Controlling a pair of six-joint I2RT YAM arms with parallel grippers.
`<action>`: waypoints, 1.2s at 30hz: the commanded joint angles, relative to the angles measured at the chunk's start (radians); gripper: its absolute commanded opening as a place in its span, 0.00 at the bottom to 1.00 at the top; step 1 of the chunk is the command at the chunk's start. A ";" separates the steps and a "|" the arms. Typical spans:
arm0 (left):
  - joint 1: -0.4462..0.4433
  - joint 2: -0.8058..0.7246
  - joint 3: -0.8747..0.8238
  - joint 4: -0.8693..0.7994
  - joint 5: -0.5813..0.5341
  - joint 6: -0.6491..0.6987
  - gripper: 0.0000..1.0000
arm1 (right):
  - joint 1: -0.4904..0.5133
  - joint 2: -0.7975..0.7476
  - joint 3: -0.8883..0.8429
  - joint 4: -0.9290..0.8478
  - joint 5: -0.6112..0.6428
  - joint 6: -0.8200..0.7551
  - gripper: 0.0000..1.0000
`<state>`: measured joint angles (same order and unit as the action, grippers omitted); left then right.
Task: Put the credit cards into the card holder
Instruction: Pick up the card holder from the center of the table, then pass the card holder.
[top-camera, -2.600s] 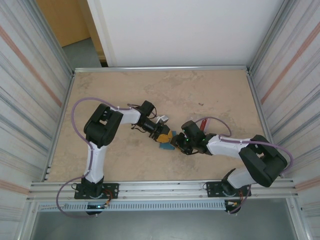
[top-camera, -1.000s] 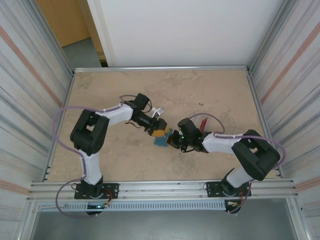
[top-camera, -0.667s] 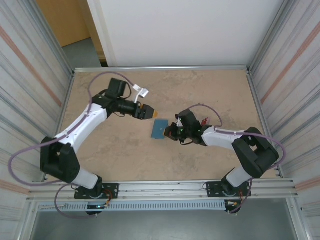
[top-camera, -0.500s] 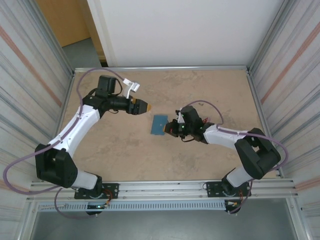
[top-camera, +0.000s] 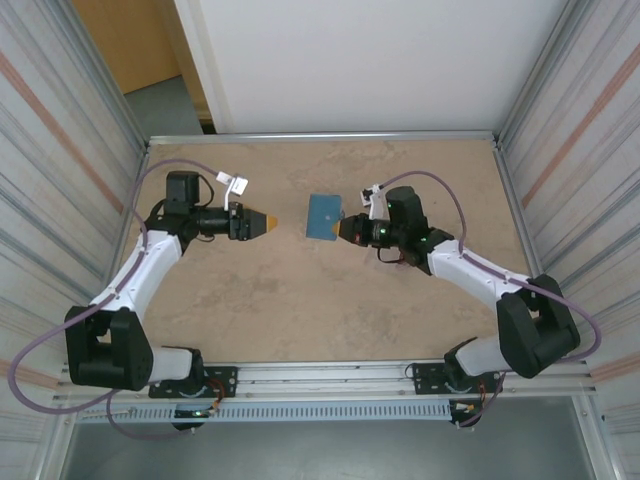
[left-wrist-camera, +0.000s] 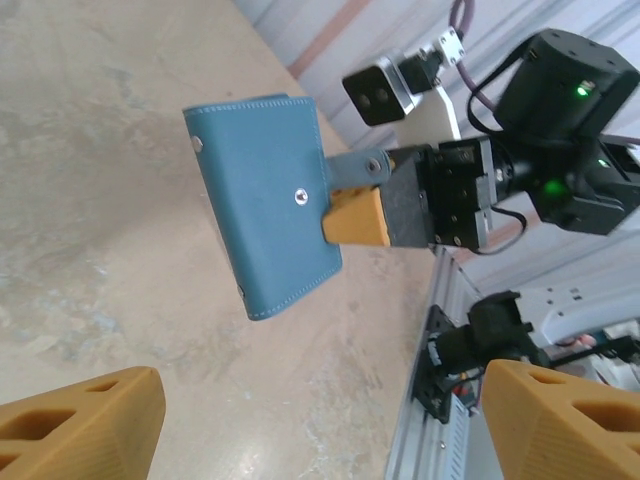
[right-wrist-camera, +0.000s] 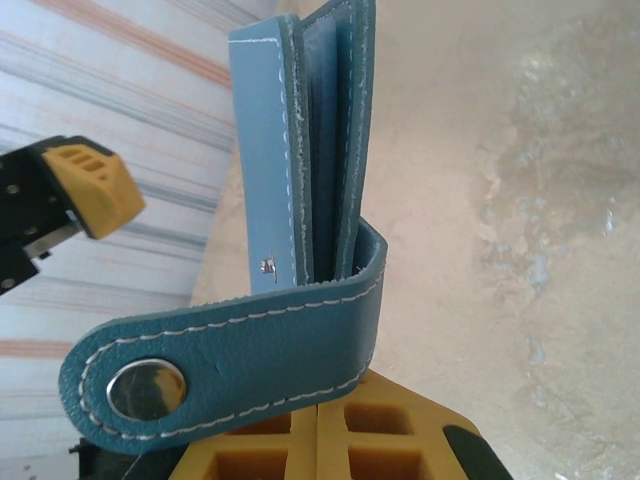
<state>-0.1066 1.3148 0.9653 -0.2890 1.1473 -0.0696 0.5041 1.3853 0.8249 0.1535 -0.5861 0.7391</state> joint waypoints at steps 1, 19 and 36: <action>0.010 -0.004 -0.013 0.053 0.115 0.036 0.83 | -0.011 -0.024 0.031 0.056 -0.117 -0.072 0.00; 0.012 0.017 -0.059 0.287 0.153 -0.188 0.84 | 0.112 0.107 0.210 0.086 -0.330 -0.113 0.00; -0.041 0.051 -0.050 0.336 0.167 -0.263 0.72 | 0.156 0.120 0.226 0.052 -0.313 -0.145 0.00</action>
<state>-0.1429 1.3525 0.9073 0.0124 1.2919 -0.2974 0.6437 1.5040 1.0142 0.2054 -0.8894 0.6365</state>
